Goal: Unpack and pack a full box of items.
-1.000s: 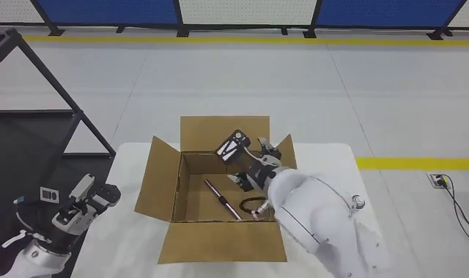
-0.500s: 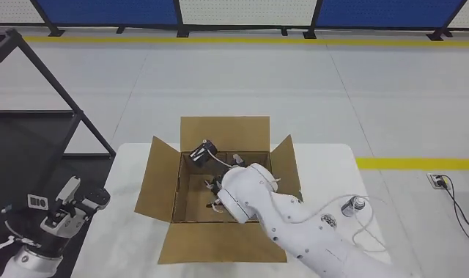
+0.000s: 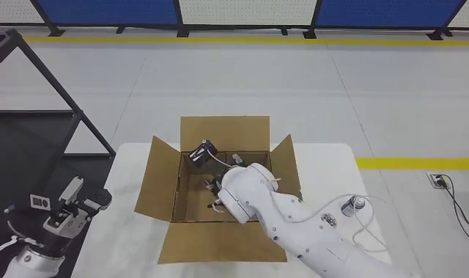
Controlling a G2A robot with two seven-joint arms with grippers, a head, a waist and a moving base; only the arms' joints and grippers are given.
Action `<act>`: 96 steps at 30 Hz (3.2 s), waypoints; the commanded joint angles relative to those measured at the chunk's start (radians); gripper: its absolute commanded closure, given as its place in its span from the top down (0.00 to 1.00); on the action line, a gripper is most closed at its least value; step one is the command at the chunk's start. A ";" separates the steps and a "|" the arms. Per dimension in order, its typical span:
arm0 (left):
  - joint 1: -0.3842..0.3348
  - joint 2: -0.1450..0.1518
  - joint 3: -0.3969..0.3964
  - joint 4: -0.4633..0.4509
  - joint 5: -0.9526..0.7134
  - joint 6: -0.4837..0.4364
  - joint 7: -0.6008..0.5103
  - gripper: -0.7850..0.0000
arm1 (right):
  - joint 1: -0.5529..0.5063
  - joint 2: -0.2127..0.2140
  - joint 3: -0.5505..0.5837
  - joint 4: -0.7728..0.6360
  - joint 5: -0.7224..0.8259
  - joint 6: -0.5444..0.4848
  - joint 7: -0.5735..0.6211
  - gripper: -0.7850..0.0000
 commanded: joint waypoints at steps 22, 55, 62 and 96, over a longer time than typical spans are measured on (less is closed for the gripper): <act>0.002 0.000 0.008 -0.002 -0.029 0.035 0.031 1.00 | 0.171 -0.239 -0.111 0.747 0.390 -0.262 -0.138 0.78; 0.026 0.000 -0.006 -0.004 -0.050 0.005 0.035 1.00 | 0.197 -0.394 -0.114 1.116 0.399 -0.251 -0.315 0.33; 0.029 0.000 -0.009 -0.005 -0.051 0.007 0.039 1.00 | 0.194 -0.402 -0.107 1.132 0.393 -0.258 -0.322 0.31; 0.004 0.003 0.007 -0.008 -0.038 0.017 0.031 1.00 | 0.274 -0.394 -0.078 1.117 0.326 -0.359 -0.334 0.00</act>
